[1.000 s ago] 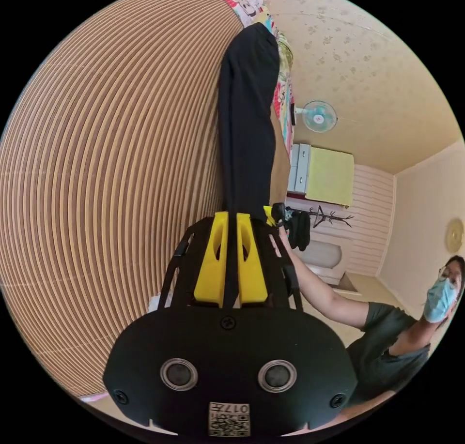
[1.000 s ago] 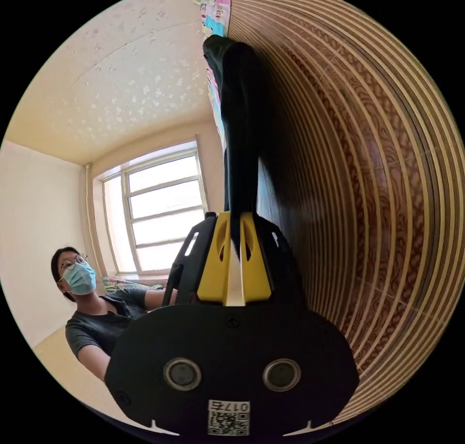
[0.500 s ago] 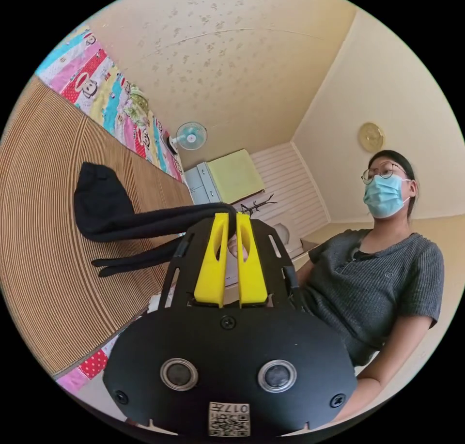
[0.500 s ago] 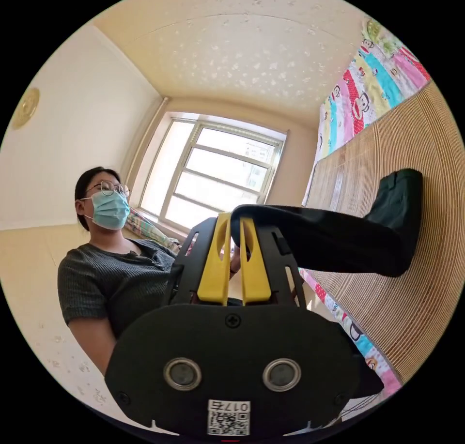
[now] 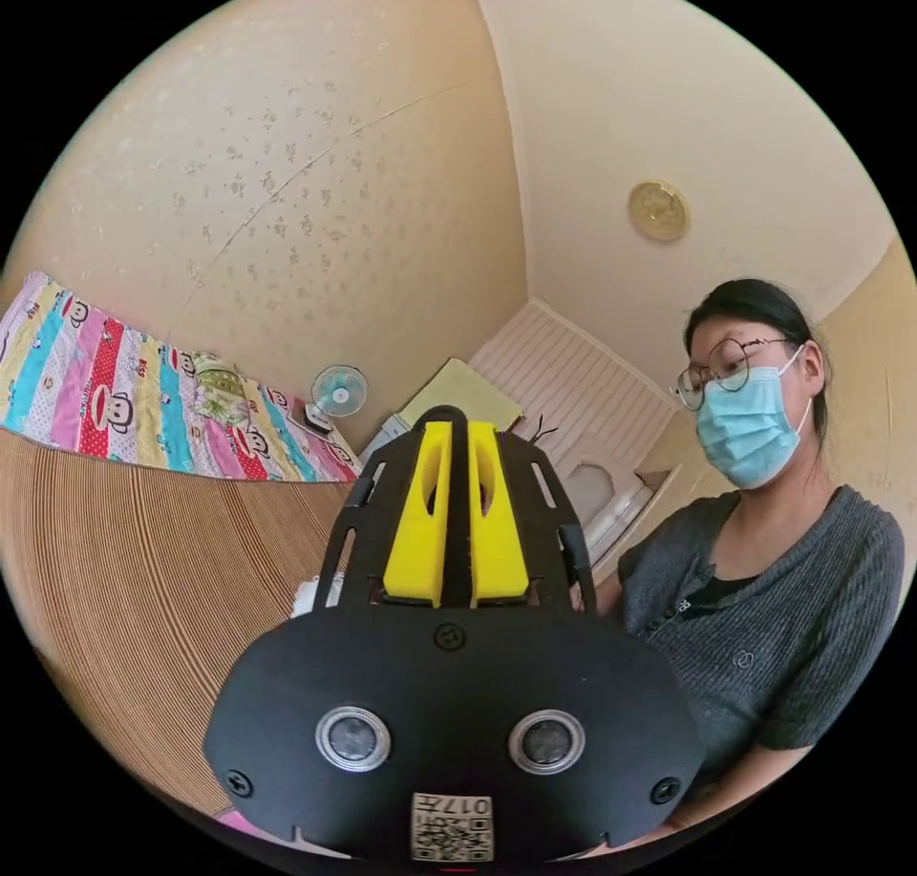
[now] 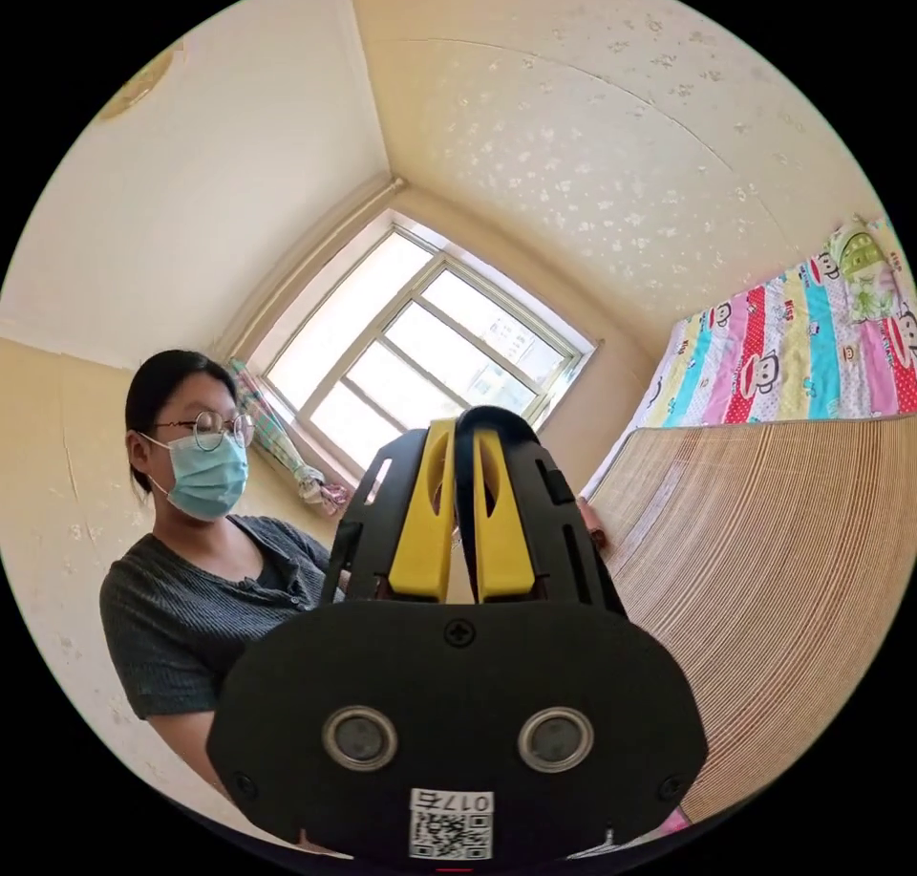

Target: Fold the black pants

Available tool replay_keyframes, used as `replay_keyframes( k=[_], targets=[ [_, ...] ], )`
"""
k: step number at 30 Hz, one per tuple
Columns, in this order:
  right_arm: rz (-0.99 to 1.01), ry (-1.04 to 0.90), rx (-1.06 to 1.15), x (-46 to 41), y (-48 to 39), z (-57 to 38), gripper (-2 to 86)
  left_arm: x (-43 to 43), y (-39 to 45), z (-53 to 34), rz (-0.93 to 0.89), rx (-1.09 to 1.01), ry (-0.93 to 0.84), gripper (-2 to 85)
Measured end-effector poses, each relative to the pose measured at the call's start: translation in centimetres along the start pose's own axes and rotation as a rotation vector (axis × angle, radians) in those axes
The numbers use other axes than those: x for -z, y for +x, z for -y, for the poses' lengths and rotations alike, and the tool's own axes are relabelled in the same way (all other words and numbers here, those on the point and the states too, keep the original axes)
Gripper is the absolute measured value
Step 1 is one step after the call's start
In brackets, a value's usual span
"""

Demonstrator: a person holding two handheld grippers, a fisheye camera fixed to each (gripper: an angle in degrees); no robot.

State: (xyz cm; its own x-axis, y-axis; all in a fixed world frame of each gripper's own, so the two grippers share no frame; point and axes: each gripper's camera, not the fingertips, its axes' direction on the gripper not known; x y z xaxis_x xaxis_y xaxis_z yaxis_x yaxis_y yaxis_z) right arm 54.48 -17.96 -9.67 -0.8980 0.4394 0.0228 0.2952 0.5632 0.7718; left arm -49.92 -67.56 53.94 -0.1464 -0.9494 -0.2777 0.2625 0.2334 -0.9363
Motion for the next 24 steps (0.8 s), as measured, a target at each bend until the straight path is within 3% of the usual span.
replay_keyframes(
  k=[8, 12, 19, 24],
  targets=[
    [-0.371, -0.21, -0.348, -6.4, 21.6, 0.8, 1.6, -8.2, -18.2, -0.2, 0.346, 0.298, -0.224, 3.5],
    [-0.371, -0.25, -0.476, -7.5, 27.2, -4.4, 2.0, -10.9, -24.0, -6.0, 0.471, 0.388, -0.398, 3.7],
    [-0.391, -0.256, -0.818, -5.0, 33.5, -25.9, 3.2, -10.5, -27.1, -22.4, 0.388, 0.713, -0.461, 3.9],
    [-0.516, -0.179, -1.101, -1.7, 37.8, -33.8, 4.4, -13.8, -28.2, -31.3, 0.439, 0.919, -0.679, 4.6]
  ],
)
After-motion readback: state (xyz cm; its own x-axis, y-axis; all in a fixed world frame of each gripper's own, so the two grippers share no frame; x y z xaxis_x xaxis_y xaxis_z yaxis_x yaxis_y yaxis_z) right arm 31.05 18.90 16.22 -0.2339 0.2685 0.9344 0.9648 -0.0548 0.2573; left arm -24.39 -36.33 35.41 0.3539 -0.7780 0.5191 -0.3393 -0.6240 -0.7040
